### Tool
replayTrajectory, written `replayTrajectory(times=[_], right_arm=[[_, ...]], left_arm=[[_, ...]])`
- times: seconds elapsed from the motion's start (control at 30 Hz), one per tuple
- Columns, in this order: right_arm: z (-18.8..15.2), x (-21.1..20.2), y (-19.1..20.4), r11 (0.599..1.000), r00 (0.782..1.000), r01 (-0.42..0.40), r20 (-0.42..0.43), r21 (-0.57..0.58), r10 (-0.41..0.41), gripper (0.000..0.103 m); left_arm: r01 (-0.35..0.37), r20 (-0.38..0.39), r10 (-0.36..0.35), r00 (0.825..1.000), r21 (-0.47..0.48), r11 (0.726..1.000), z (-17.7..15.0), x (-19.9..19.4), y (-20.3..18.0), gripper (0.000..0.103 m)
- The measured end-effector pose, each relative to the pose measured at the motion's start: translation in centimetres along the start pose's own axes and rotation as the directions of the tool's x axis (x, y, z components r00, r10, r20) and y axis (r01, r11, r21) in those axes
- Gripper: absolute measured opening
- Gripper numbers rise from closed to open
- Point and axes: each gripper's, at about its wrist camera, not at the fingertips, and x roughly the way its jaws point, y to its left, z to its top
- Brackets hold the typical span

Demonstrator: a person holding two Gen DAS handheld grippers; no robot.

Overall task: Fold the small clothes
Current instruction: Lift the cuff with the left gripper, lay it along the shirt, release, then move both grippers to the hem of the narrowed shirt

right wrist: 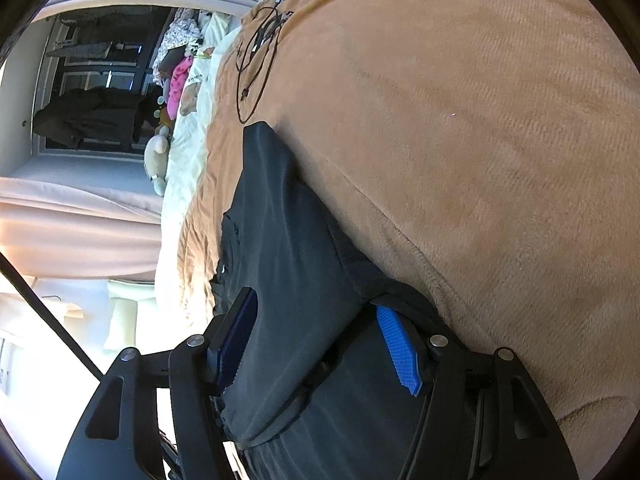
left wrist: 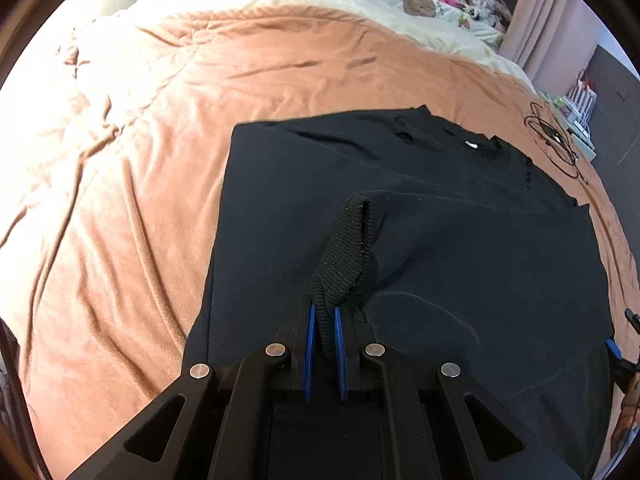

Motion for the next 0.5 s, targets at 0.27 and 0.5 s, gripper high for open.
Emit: replayTrajectory(times=[0.27, 0.5], right_arm=[[0.2, 0.0, 1.2, 0.998, 0.999, 0.049, -0.008, -0.041, -0.050, 0.060], [-0.4, -0.4, 3.3, 0.989, 0.993, 0.118, -0.007, -0.089, -0.119, 0.060]], left_arm=[[-0.012, -0.047, 0.012, 0.999, -0.011, 1.000, -0.9, 0.9, 0.8, 0.011], [-0.091, -0.017, 0.091, 0.996, -0.055, 0.994, -0.9, -1.6, 3.6, 0.011]])
